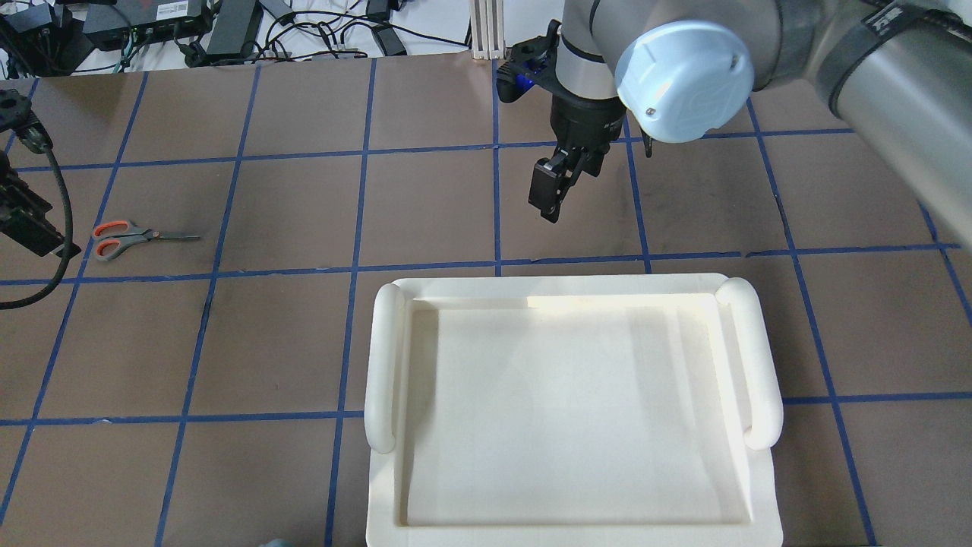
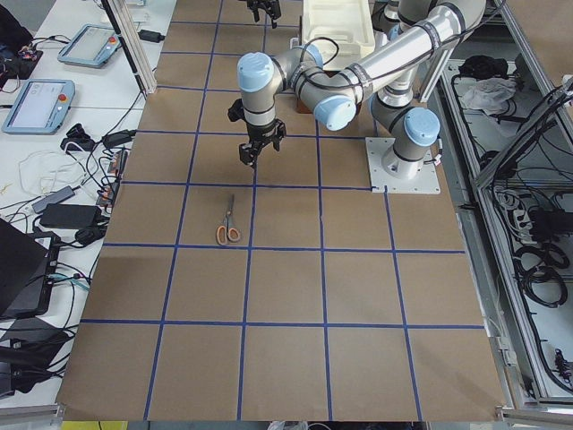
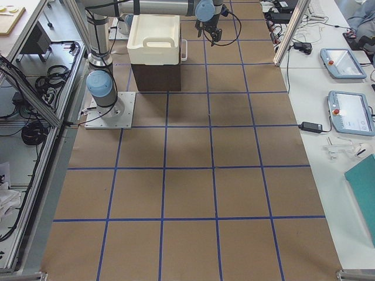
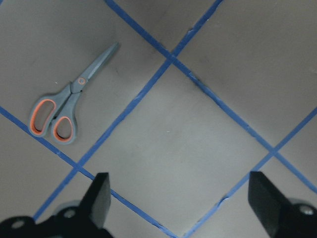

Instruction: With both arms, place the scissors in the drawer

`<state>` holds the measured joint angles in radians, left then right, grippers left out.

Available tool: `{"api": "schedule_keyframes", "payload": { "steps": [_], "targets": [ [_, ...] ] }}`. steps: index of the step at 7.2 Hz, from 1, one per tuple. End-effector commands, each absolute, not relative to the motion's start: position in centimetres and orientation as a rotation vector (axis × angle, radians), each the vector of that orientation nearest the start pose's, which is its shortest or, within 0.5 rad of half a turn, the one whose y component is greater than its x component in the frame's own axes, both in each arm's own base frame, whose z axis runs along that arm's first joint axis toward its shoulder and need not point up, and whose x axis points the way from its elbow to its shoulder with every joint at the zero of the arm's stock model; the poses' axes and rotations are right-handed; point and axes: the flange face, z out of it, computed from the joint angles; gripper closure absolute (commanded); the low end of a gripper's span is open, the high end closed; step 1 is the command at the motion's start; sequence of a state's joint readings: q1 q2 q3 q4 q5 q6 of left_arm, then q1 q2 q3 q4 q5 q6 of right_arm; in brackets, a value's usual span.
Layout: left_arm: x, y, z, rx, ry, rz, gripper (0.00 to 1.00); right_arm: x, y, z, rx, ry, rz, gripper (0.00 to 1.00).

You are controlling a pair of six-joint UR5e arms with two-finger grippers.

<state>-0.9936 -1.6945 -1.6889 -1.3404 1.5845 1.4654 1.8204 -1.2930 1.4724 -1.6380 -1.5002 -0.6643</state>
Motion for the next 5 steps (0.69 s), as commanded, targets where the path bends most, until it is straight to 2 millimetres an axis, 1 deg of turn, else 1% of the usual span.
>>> {"api": "schedule_keyframes", "payload": {
  "steps": [1, 2, 3, 4, 5],
  "targets": [
    [21.2, -54.4, 35.2, 1.649, 2.629, 0.000, 0.00, 30.7, -52.5, 36.4, -1.484, 2.647, 0.190, 0.00],
    [22.4, -55.9, 33.1, 1.762, 2.510, -0.018, 0.00, 30.7, -52.9, 36.1, -1.715, 2.497, 0.155, 0.00],
    [23.0, -56.9, 31.2, 1.822, 2.448, -0.025, 0.00, 30.8, -53.0, 35.8, -1.877, 2.365, 0.151, 0.00],
    [23.6, -57.8, 29.0, 1.893, 2.394, -0.025, 0.00, 30.5, -53.0, 35.4, -2.034, 2.200, 0.149, 0.00],
    [24.0, -58.4, 27.0, 1.940, 2.366, -0.024, 0.00, 30.6, -53.0, 34.3, -2.118, 2.072, 0.151, 0.00]
  ]
}}
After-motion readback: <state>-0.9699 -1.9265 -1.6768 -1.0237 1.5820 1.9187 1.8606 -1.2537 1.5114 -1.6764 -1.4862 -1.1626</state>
